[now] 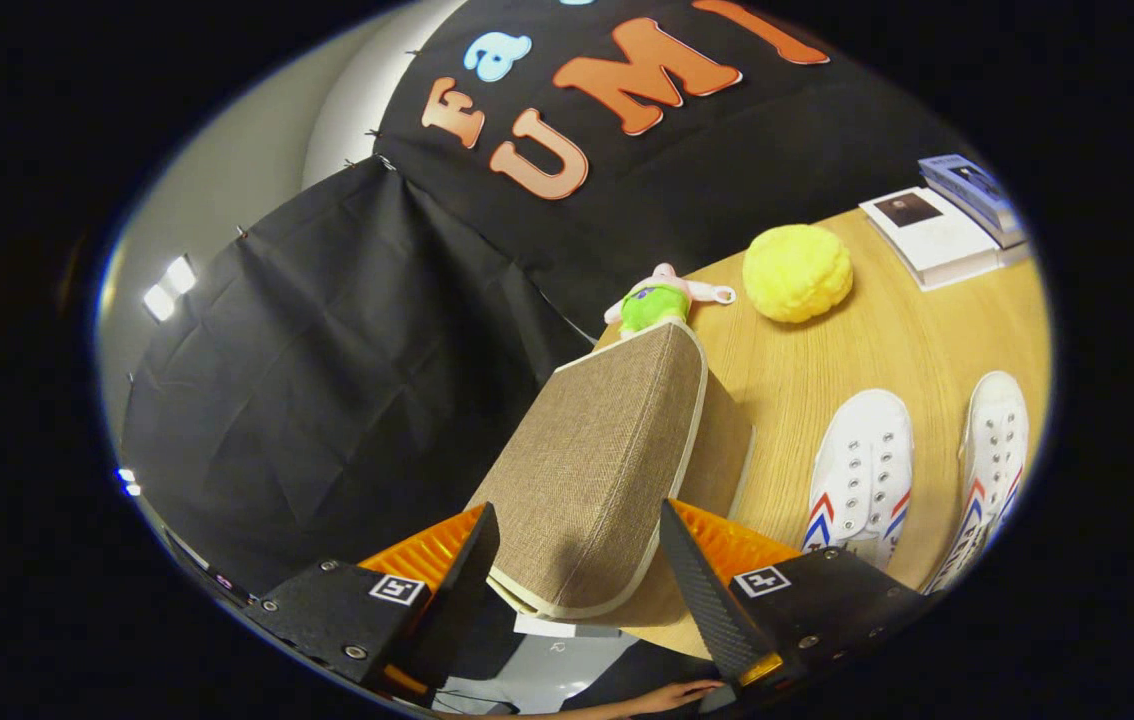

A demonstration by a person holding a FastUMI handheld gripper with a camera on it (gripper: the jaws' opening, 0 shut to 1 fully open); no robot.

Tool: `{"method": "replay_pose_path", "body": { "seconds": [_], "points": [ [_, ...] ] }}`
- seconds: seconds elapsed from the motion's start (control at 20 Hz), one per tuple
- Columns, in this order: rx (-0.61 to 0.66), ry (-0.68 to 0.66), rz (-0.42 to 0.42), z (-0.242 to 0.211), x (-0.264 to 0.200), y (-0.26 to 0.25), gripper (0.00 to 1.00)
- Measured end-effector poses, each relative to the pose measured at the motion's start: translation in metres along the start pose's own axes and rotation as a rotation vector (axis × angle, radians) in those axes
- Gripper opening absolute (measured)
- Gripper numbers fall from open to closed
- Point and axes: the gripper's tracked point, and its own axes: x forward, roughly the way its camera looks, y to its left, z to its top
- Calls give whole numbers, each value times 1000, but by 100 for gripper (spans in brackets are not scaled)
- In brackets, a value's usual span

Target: Open the storage box then place both shoes into the box .Put the left shoe in first, then the right shoe, with the right side of both shoes facing outward in a uniform manner.

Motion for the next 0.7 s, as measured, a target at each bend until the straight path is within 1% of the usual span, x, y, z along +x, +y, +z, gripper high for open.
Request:
{"method": "replay_pose_path", "body": {
  "seconds": [0.1,0.15,0.35,0.5,0.6,0.7],
  "points": [
    [38,13,-7,-6,11,-12,96],
    [63,11,3,-8,17,-12,96],
    [169,39,89,-16,30,-6,96],
    [224,48,122,-18,34,-4,96],
    [233,51,118,-20,37,-12,95],
    [277,63,140,-23,39,-12,96]
  ]
}}
